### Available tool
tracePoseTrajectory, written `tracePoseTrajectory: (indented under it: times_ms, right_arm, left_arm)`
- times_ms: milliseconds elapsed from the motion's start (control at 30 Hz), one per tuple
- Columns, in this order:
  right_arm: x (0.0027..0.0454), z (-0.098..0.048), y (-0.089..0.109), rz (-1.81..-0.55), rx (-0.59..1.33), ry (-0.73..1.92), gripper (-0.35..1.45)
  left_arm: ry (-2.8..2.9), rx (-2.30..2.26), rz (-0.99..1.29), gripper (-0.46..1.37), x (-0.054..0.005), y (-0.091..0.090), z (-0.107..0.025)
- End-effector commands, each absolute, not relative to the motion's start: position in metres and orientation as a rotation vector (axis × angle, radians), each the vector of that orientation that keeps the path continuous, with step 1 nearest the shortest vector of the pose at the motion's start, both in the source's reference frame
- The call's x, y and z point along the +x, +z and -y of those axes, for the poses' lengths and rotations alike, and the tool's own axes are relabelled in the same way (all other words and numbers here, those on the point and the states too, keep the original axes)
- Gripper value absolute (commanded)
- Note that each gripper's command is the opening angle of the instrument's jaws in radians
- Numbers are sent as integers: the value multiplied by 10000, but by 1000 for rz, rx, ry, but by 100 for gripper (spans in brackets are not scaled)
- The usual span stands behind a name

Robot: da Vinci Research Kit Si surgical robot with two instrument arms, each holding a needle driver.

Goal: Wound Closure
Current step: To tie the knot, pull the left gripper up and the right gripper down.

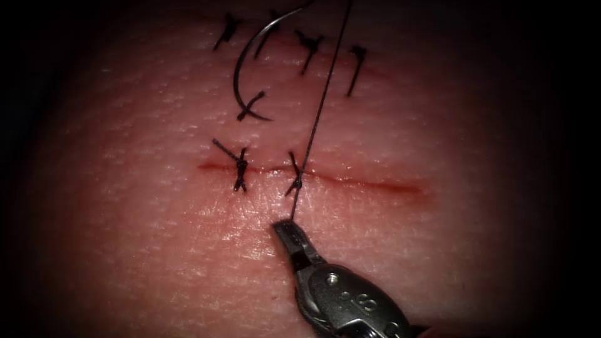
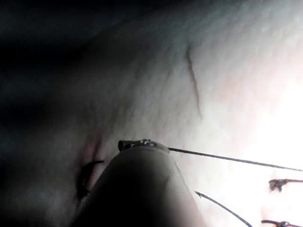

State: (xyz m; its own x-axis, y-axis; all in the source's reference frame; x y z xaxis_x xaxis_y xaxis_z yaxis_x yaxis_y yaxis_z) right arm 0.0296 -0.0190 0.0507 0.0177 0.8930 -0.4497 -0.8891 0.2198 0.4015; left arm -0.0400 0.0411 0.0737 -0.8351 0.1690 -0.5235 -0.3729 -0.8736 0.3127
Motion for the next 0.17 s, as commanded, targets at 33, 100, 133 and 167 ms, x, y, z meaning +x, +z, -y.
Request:
tracePoseTrajectory:
  times_ms: [33, 100, 133, 167]
  right_arm:
    - [296, 190, 507, -704, 6, 1385, -35]
    - [296, 189, 506, -709, 4, 1387, -35]
    - [296, 189, 506, -709, 5, 1387, -35]
    - [296, 188, 505, -711, 4, 1387, -35]
  left_arm:
    - [2702, -716, -585, -35, -399, 736, -410]
    - [2703, -720, -583, -35, -399, 737, -409]
    - [2703, -723, -582, -35, -399, 737, -409]
    - [2703, -724, -581, -35, -399, 737, -409]
